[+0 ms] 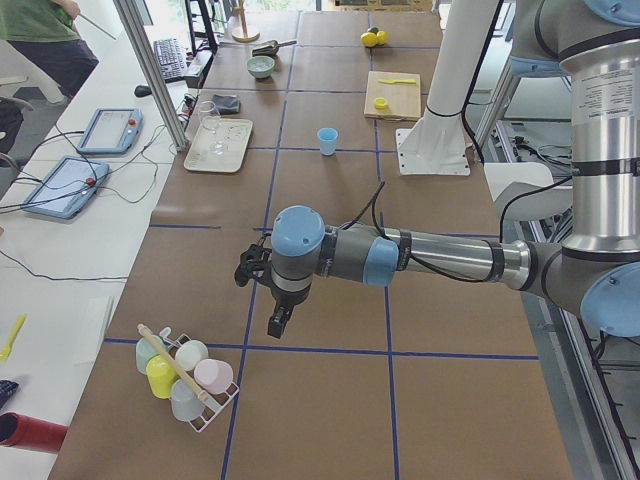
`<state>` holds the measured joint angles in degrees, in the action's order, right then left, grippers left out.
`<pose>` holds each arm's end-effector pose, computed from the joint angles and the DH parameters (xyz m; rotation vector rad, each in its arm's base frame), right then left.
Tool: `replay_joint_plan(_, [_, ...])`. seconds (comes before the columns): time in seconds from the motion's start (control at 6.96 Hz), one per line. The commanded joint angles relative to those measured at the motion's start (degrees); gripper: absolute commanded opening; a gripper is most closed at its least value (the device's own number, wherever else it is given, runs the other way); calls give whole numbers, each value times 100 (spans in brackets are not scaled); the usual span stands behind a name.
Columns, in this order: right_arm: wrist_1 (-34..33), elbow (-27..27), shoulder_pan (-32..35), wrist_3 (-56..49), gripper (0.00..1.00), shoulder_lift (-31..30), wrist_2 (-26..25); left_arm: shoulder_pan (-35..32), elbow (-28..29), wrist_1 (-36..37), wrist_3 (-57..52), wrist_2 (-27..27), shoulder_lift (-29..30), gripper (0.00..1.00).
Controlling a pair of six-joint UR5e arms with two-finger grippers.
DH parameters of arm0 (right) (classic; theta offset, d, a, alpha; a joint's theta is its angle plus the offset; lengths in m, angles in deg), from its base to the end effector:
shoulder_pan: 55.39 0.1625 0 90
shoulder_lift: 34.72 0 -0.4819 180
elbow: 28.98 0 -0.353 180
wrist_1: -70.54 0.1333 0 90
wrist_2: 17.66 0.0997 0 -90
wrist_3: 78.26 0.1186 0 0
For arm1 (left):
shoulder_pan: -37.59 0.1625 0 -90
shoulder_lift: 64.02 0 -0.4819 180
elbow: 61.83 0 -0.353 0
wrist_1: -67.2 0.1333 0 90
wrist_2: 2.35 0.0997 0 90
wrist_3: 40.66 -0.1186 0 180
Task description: Squeeze lemon into cup
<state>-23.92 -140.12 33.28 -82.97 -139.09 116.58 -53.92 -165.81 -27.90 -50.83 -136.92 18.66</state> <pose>0.0428 -0.3351 0.6686 0.0611 -0.7710 -0.1157 -0.0607 -0.4026 0.6619 0.2732 0.7527 0.2228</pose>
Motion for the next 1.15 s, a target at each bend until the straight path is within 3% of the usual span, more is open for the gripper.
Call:
replay_joint_plan(0.0, [-2,-188,-8,49,100,370,24,2,-96,0,24,1,99,100])
replay_joint_plan(0.29, [390,-232,-8,461,100,400,68,-7,-106,0,-2,-34,91,100])
replay_joint_plan(0.43, [637,-215,-8,1193,100,356,242,-7,-114,0,-2,-52,91,100])
replay_joint_plan(0.72, [1890,-460,-725,1657,100,225,104,-7,-158,-9,-2,-43,100,100])
replay_joint_plan(1.01, [2256,-862,-1341,2644,100,172,-132,-7,-150,-132,-2,-43,100,100])
